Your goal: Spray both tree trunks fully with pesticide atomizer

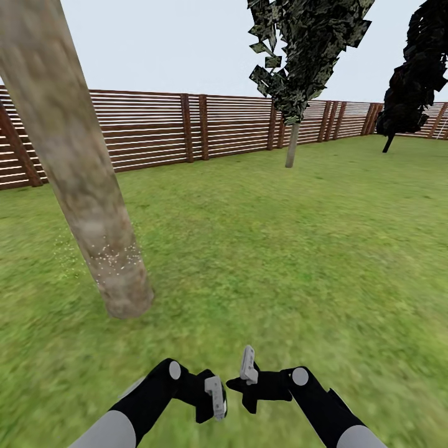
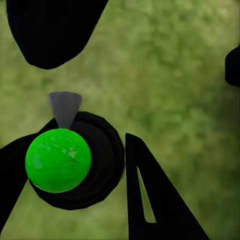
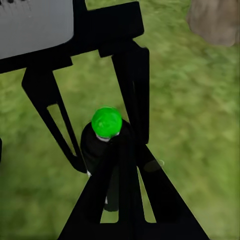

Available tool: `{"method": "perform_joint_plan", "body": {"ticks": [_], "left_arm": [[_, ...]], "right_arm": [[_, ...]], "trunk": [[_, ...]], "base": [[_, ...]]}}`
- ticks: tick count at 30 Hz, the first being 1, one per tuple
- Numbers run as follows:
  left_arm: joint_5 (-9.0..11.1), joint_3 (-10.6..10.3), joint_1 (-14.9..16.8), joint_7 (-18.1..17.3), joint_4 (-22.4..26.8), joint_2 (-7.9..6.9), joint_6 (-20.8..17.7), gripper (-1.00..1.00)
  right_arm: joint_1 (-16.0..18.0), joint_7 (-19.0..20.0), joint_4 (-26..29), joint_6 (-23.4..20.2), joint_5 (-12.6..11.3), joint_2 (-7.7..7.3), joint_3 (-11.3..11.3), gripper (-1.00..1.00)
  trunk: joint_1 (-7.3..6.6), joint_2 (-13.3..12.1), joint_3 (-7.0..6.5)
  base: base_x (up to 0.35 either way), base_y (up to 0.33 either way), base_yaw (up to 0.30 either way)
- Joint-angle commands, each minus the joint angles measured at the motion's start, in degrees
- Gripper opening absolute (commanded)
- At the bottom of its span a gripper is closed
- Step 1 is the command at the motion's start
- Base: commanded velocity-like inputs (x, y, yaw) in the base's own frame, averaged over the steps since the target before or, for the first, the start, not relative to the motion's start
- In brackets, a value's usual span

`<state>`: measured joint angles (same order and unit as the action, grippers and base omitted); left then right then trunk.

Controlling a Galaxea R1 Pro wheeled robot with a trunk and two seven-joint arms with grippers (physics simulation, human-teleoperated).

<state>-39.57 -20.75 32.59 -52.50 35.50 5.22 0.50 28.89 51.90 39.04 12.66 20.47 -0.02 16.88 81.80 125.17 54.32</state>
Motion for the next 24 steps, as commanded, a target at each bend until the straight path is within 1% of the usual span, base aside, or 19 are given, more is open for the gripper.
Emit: {"method": "perform_joint_plan", "body": {"ticks": [1, 5, 18, 24], "left_arm": [[-0.34, 0.01, 0.02, -0.16, 0.09, 0.15, 0.04, -1.00], [-0.33, 0.01, 0.02, -0.16, 0.09, 0.38, 0.04, -1.00], [-0.23, 0.17, 0.31, 0.22, 0.18, 0.50, -0.15, -1.00], [-0.20, 0.26, 0.37, 0.29, 0.18, 0.92, -0.18, -1.00]], "right_arm": [[0.02, -0.02, 0.07, 0.35, 0.53, 0.01, -0.01, -1.00], [0.02, -0.07, 0.07, 0.35, 0.53, 0.02, -0.02, -1.00], [0.02, -0.13, 0.02, 0.35, 0.53, 0.02, -0.01, -1.00], [0.02, -0.13, -0.07, 0.35, 0.53, 0.00, -0.03, -1.00]], "trunk": [[-0.01, 0.02, 0.05], [-0.01, 0.02, 0.05], [-0.01, 0.02, 0.05], [-0.01, 0.02, 0.05]], "base": [[0.000, 0.000, 0.000], [0.000, 0.000, 0.000], [0.000, 0.000, 0.000], [0.000, 0.000, 0.000]]}}
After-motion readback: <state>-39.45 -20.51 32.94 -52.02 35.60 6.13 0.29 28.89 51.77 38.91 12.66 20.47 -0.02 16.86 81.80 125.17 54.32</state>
